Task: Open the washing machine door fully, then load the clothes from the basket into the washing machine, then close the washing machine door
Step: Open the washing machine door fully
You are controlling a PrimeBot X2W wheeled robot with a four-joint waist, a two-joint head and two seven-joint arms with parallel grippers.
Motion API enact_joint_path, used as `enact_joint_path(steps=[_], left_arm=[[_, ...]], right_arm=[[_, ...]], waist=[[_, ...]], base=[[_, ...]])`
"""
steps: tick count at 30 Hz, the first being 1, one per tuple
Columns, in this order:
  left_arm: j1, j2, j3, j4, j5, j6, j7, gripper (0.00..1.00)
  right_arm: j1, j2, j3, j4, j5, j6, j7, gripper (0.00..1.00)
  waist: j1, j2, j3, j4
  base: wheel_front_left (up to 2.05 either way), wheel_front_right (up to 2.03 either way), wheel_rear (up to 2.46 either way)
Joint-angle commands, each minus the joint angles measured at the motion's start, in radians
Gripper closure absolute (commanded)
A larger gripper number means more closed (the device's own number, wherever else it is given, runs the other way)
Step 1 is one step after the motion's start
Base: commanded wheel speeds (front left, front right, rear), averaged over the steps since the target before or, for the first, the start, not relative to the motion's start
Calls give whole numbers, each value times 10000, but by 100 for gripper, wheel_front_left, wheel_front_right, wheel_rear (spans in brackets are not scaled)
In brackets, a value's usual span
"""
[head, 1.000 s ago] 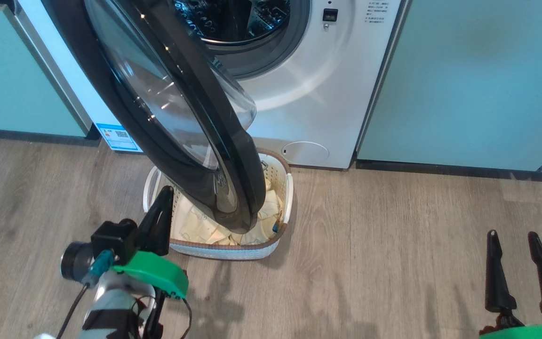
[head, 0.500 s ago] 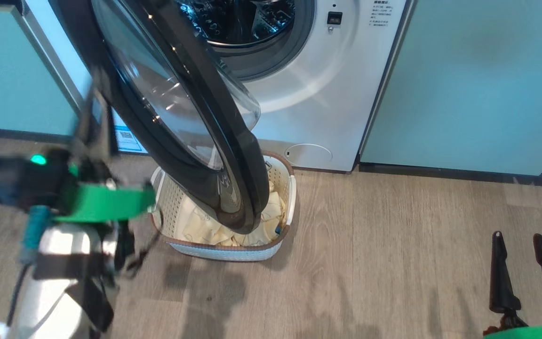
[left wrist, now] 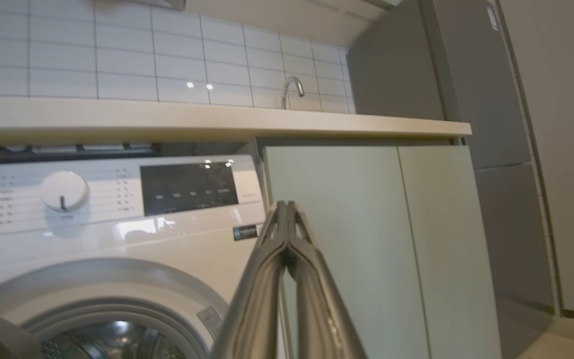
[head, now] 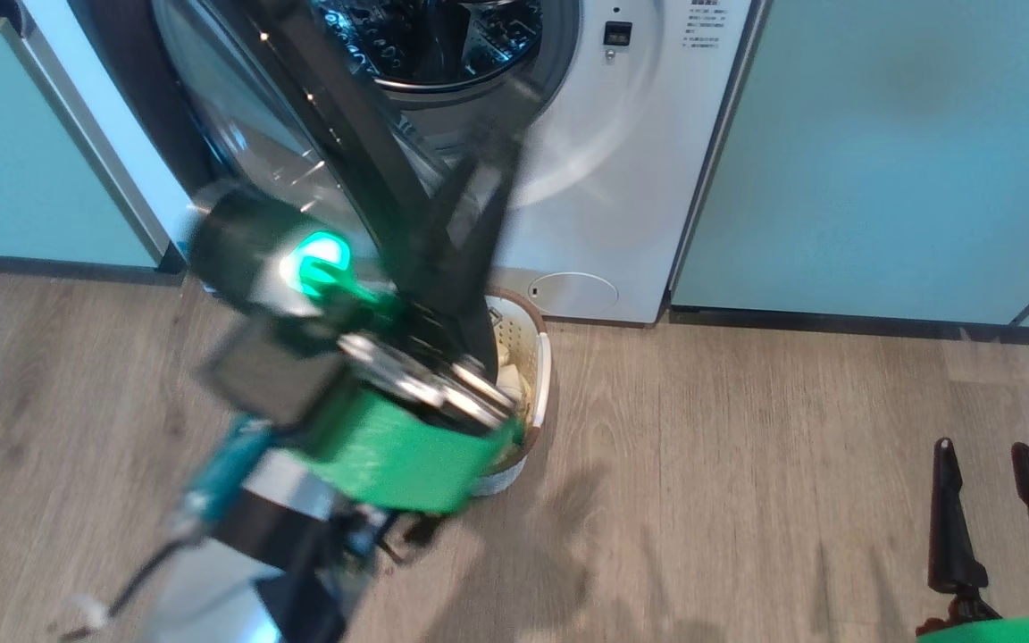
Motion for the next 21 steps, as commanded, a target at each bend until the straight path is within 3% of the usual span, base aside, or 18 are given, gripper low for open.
enact_joint_path(steps=[1, 6, 12, 21], left_arm=[[-108, 65, 22, -185, -183, -60, 360, 100], [353, -33, -1018, 312, -1062, -179, 1436, 100], [682, -55, -1403, 1157, -1605, -162, 2309, 100], [641, 37, -1282, 2489, -1538, 117, 2382, 100]], right_arm=[[-242, -99, 210, -305, -44, -29, -95, 0], [-252, -99, 225, -306, -19, -29, -95, 0], [-304, -99, 243, -307, 18, -29, -95, 0], [-393, -99, 255, -301, -73, -29, -95, 0]], waist=[[-1, 0, 7, -23], [-1, 0, 46, -62], [-1, 0, 135, -82], [-1, 0, 233, -107]], base=[[0, 0, 0], [0, 0, 0], [0, 0, 0], [0, 0, 0]])
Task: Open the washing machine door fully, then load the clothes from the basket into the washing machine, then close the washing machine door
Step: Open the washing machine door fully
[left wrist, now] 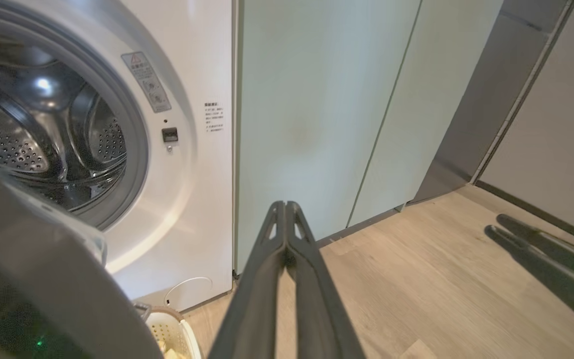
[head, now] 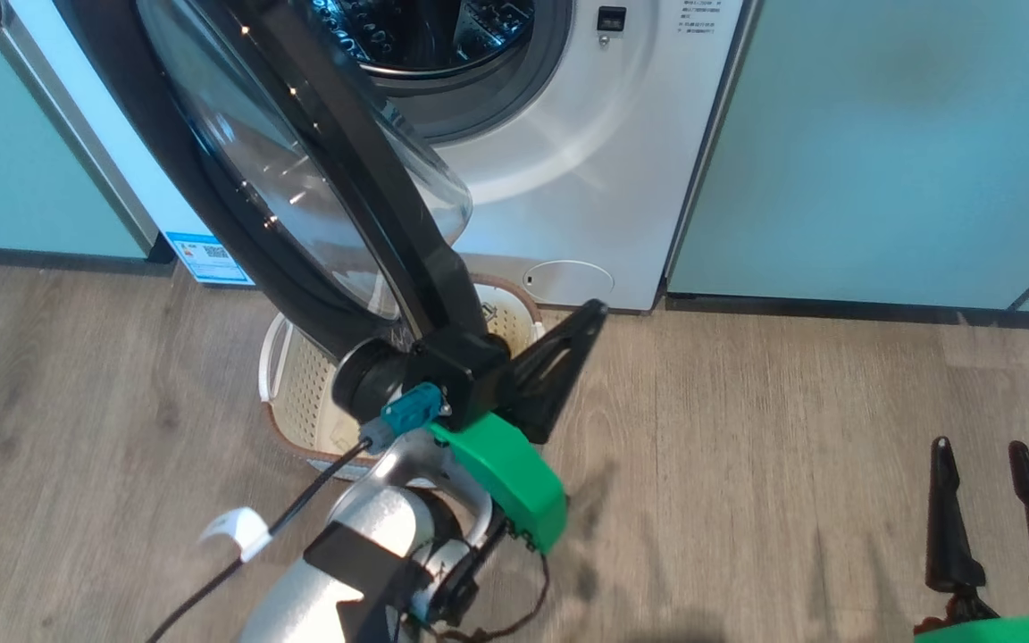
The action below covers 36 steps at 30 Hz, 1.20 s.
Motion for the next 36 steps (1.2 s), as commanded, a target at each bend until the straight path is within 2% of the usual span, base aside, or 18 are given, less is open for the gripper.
enact_joint_path(steps=[1, 14, 27, 36], left_arm=[[-398, 119, 469, -176, 123, 87, -110, 100], [-789, 263, 993, 1050, 172, 531, -447, 100], [-769, 339, 1136, 1331, -53, 672, -505, 100], [-663, 372, 1051, 1361, -54, 757, -660, 100]], right_arm=[[-381, -101, 216, -296, -59, -29, -95, 0], [-340, -101, 225, -243, -54, -29, -95, 0], [-301, -101, 149, -291, -167, -29, -95, 0], [-381, -101, 72, -407, -512, -29, -95, 0]], waist=[[0, 0, 3, -5], [0, 0, -114, 28], [0, 0, -100, 138], [0, 0, -21, 469]], base=[[0, 0, 0], [0, 0, 0], [0, 0, 0], [0, 0, 0]])
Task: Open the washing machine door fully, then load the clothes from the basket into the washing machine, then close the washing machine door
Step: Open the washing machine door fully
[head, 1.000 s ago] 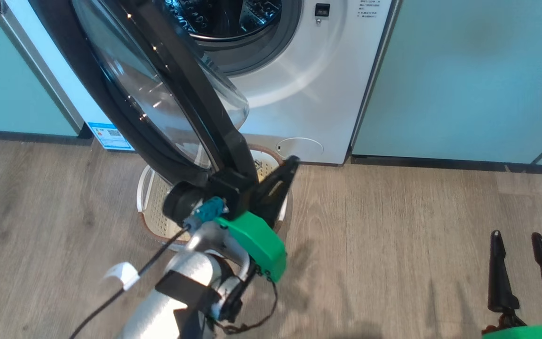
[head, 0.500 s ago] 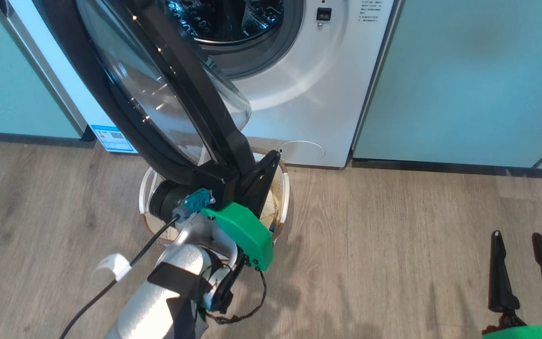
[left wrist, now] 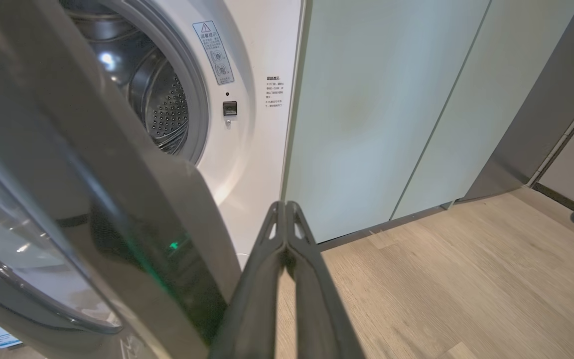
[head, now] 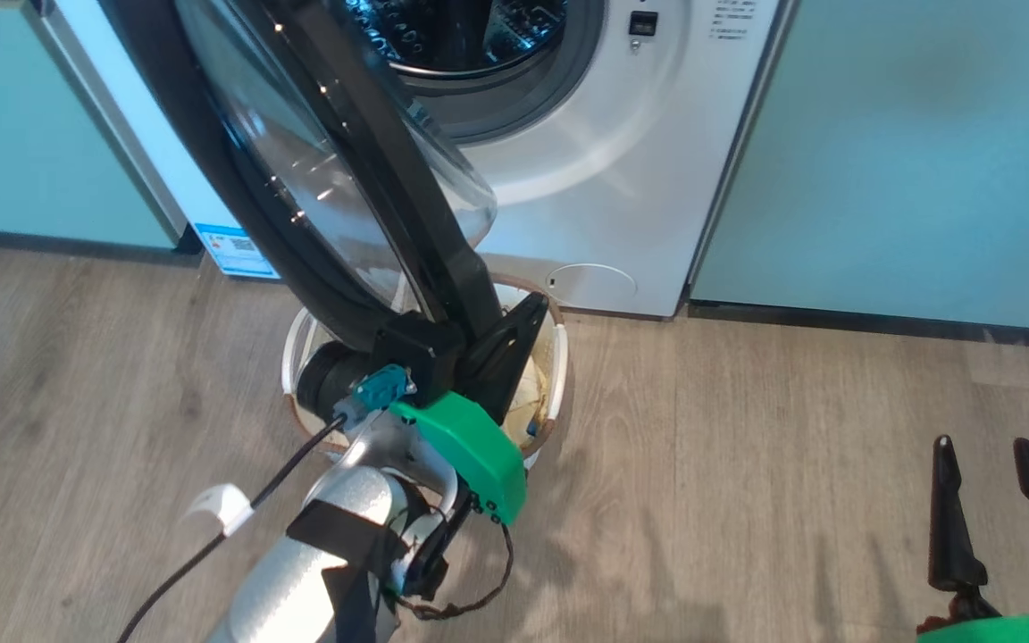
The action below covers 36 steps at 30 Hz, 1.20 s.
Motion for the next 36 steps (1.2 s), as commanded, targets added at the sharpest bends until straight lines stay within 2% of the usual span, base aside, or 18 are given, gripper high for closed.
enact_joint_path(steps=[1, 36], left_arm=[[-387, 206, 443, -289, -45, 140, -85, 100], [337, 392, -91, -747, 101, 424, -1102, 100]], right_arm=[[-404, -101, 127, -379, -157, -29, -95, 0], [-805, -100, -415, -333, -901, -29, -95, 0]], waist=[[0, 0, 60, 144], [0, 0, 149, 2590]], base=[[0, 0, 0], [0, 0, 0]])
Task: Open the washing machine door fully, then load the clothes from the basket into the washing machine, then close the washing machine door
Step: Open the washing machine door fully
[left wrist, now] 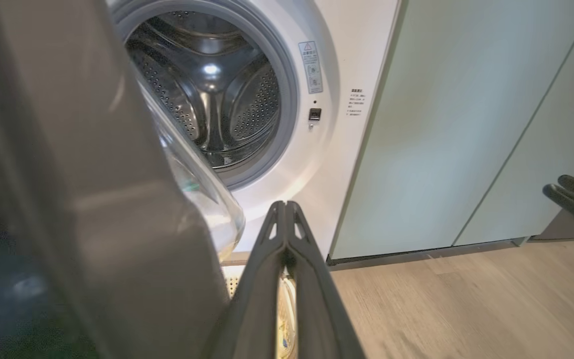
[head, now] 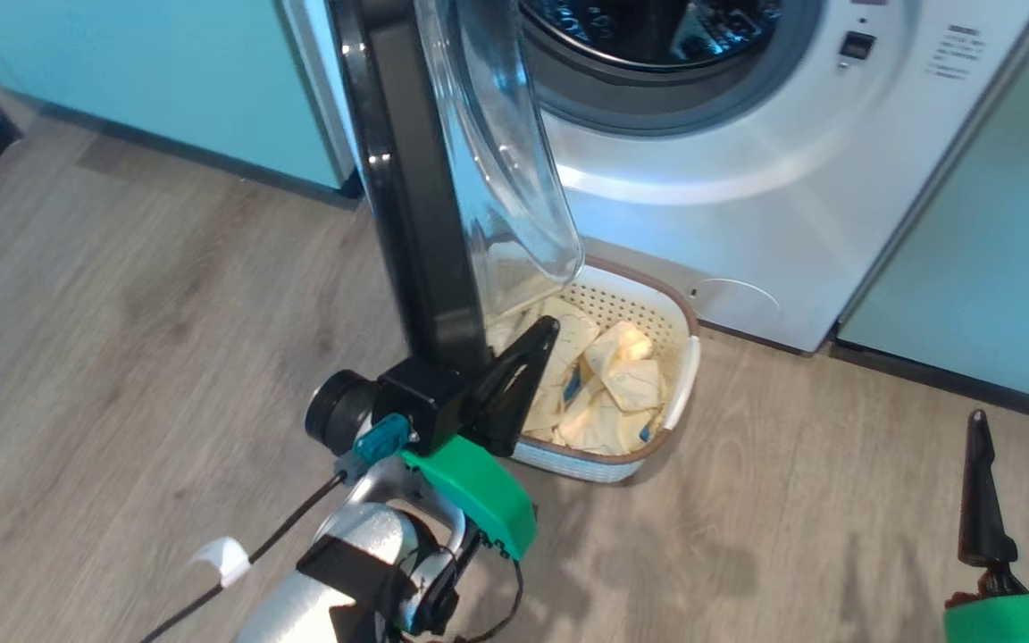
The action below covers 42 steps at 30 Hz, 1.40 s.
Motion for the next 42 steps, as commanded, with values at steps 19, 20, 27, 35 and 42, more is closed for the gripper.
enact_joint_path(steps=[19, 20, 27, 35, 42], left_arm=[[731, 610, 719, -496, 73, 585, -299, 100], [760, 655, 787, -487, 70, 632, -330, 100], [831, 931, 1280, -377, 21, 905, -591, 100], [607, 1334, 1975, 230, -87, 1130, -1023, 100], [402, 1705, 2638, 938, -95, 1410, -1567, 100]], right_arm=[[-146, -102, -173, -308, -366, -29, -95, 0], [-145, -102, -172, -310, -380, -29, -95, 0], [-115, -102, -190, -309, -377, -29, -95, 0], [-181, -102, -152, -270, -364, -29, -95, 0], [-316, -102, -93, -197, -326, -29, -95, 0]], waist=[[0, 0, -294, 1642], [0, 0, -306, 1683], [0, 0, -334, 1866], [0, 0, -266, 1901], [0, 0, -201, 1689]], base=[[0, 0, 0], [0, 0, 0], [0, 0, 0], [0, 0, 0], [0, 0, 0]])
